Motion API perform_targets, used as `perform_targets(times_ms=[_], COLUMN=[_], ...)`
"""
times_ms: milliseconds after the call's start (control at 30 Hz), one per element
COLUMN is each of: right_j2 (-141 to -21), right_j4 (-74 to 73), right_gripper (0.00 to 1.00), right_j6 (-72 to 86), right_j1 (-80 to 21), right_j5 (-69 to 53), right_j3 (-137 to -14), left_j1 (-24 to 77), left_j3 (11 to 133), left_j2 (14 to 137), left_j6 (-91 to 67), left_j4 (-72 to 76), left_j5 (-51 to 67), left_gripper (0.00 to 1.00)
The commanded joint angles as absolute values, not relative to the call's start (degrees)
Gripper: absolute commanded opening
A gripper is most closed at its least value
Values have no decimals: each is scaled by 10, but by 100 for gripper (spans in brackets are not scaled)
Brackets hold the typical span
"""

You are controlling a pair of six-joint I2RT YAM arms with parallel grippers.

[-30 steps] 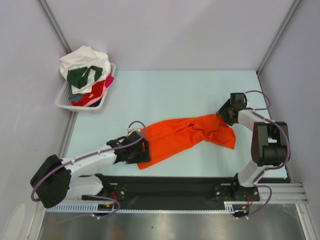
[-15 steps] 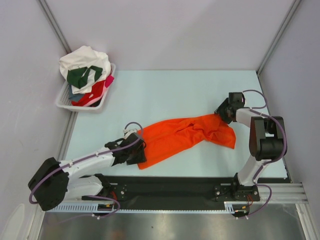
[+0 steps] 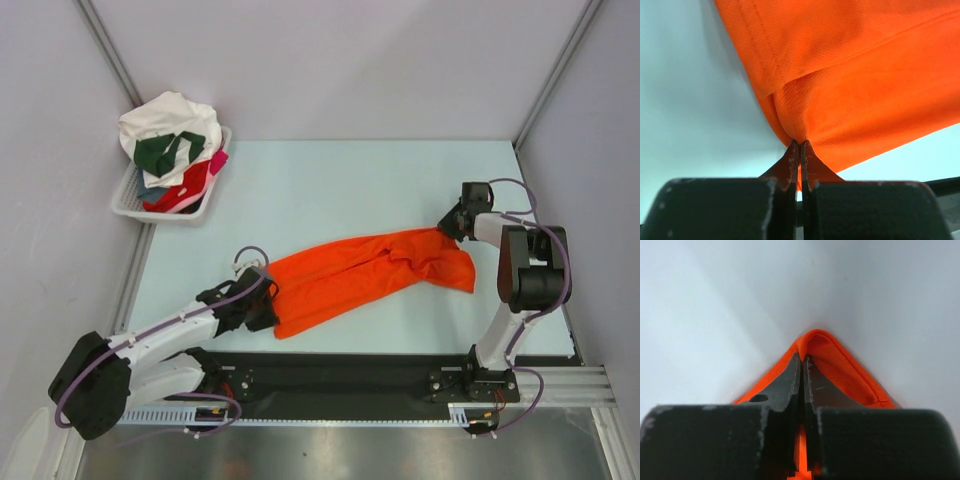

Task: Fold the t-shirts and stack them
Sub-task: Fold the tshirt

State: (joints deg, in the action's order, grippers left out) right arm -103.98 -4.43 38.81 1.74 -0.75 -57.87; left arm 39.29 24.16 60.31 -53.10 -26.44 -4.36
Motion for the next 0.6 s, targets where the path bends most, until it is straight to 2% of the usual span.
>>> perform_targets(times_ms=[0,300,400,500,533,567], right_j2=[-1049,-1012,-1006,-1009,-1009,-1006], right_j4=[-27,42,80,78,78,77], right_gripper=[0,0,6,33,49,58], right_j6=[365,295,288,292,300,304], right_j1=[21,2,2,2,2,2], right_j5=[0,-4,-25,-23,-23,-13], right_j3=[-619,-668,-661,-651,-638,-631], left_j1=[375,365,364,365,365,365], left_j3=[213,213,213,213,214,214], left_j2=[602,601,603,600,601,599], left_j6=[-519,-517,-514,-512,-512,-512], left_j4=[-325,-323,-323,-323,-323,-323], left_j5=[-69,-64,-65,-68,-68,-69], left_gripper=[0,0,0,0,0,0])
